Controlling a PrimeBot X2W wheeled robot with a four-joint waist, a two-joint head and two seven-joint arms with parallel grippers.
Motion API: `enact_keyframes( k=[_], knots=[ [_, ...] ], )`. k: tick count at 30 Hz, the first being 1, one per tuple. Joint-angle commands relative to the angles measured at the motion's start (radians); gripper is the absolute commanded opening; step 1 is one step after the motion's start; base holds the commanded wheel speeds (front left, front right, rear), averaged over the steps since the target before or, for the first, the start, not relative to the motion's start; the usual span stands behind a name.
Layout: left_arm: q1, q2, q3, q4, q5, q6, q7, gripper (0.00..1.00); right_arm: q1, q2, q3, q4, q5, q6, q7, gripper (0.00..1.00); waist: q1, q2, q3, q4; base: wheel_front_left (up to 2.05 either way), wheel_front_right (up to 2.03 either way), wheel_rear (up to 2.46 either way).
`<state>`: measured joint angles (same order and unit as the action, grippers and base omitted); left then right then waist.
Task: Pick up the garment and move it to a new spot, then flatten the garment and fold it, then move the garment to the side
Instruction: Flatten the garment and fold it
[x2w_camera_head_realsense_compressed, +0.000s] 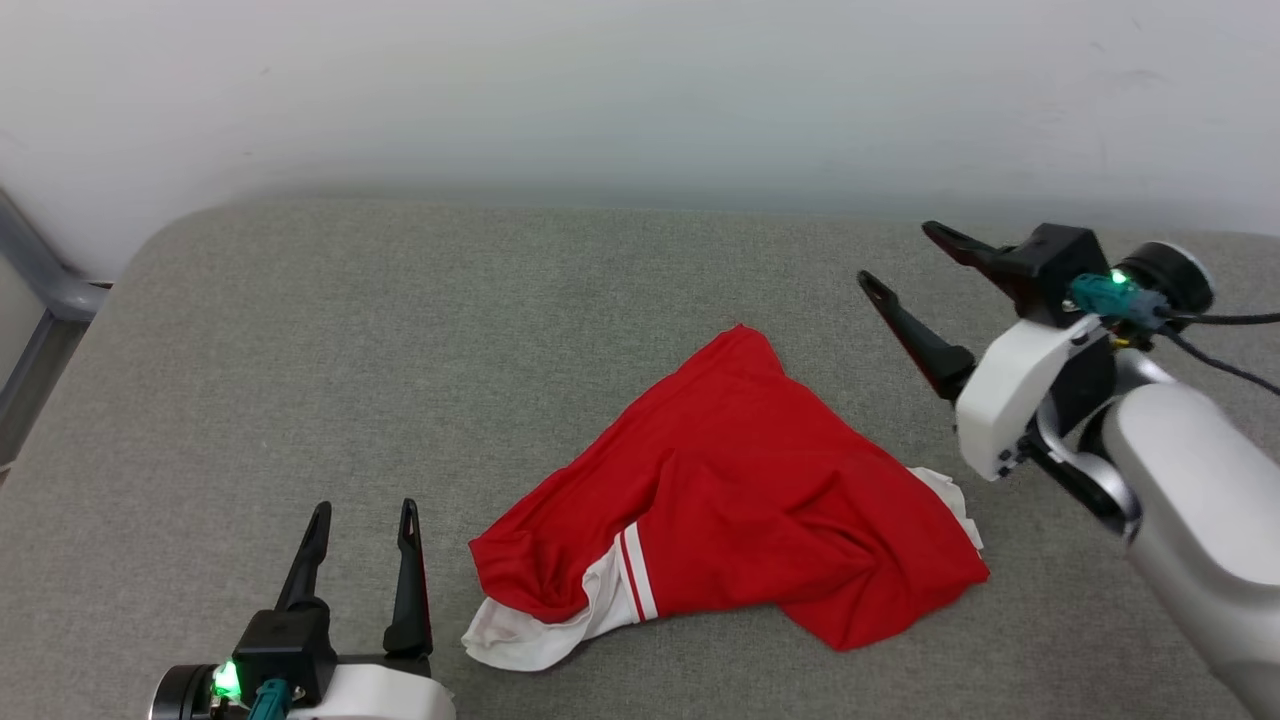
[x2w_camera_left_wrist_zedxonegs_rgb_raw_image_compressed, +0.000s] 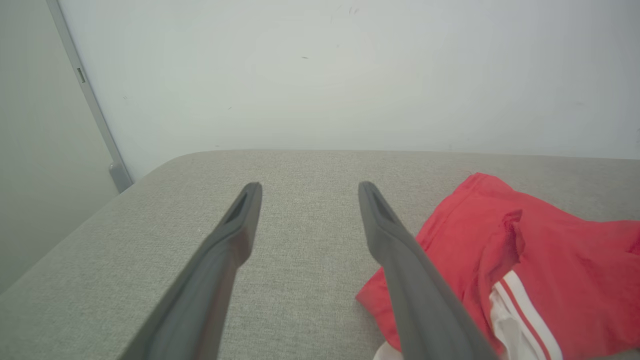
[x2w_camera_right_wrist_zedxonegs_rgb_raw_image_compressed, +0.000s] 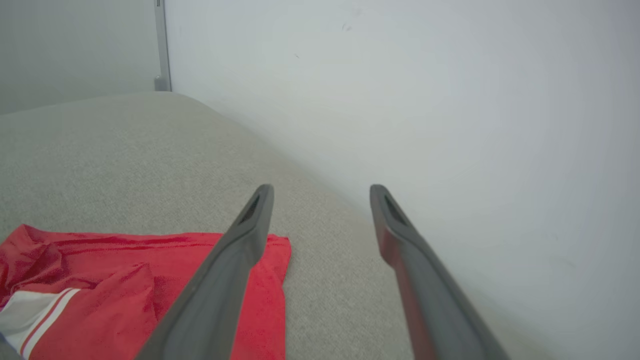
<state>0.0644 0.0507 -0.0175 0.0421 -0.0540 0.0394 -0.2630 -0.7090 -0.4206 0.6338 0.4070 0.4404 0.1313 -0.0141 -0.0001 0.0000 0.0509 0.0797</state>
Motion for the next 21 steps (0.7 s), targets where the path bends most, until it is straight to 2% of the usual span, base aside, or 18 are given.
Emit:
enact_keyframes(
  k=[1,5,6,7,11,15,21],
  knots=[
    [0.009,-0.001,0.0,-0.004,0.005,0.002,-0.003,1.0,0.015,-0.032,-0.013,-0.025,0.004,-0.001,0.041,1.0,0.0001,0.0,0.002,-0.001,0.0,0.0,0.0],
    [0.002,-0.001,-0.003,-0.007,0.004,0.001,-0.003,1.0,0.031,-0.126,-0.025,-0.083,0.069,-0.001,0.214,1.0,0.0001,0.0,0.012,-0.001,0.0,0.0,0.0],
    [-0.001,-0.001,-0.004,-0.007,0.004,0.0,-0.003,1.0,0.035,-0.148,-0.017,-0.096,0.093,-0.001,0.26,1.0,0.0001,0.0,0.016,-0.001,0.0,0.0,0.0],
    [-0.007,-0.001,-0.004,-0.007,0.005,-0.003,-0.003,1.0,0.039,-0.188,-0.002,-0.117,0.152,-0.001,0.356,1.0,0.0001,0.0,0.023,0.001,0.0,0.0,0.0],
    [-0.023,-0.001,-0.009,-0.01,0.005,-0.007,-0.003,1.0,0.047,-0.262,0.049,-0.153,0.265,-0.001,0.534,1.0,0.0001,0.0,0.046,0.009,0.0,0.0,0.0],
    [-0.04,-0.001,-0.016,-0.011,0.0,-0.008,-0.003,1.0,0.054,-0.288,0.085,-0.156,0.346,-0.001,0.65,1.0,0.0001,0.0,0.077,0.021,0.0,0.0,0.0],
    [-0.068,-0.001,-0.028,-0.01,-0.009,-0.008,-0.003,1.0,0.049,-0.257,0.118,-0.102,0.357,-0.001,0.691,1.0,0.0001,0.0,0.126,0.041,0.0,0.0,0.0]
  ],
)
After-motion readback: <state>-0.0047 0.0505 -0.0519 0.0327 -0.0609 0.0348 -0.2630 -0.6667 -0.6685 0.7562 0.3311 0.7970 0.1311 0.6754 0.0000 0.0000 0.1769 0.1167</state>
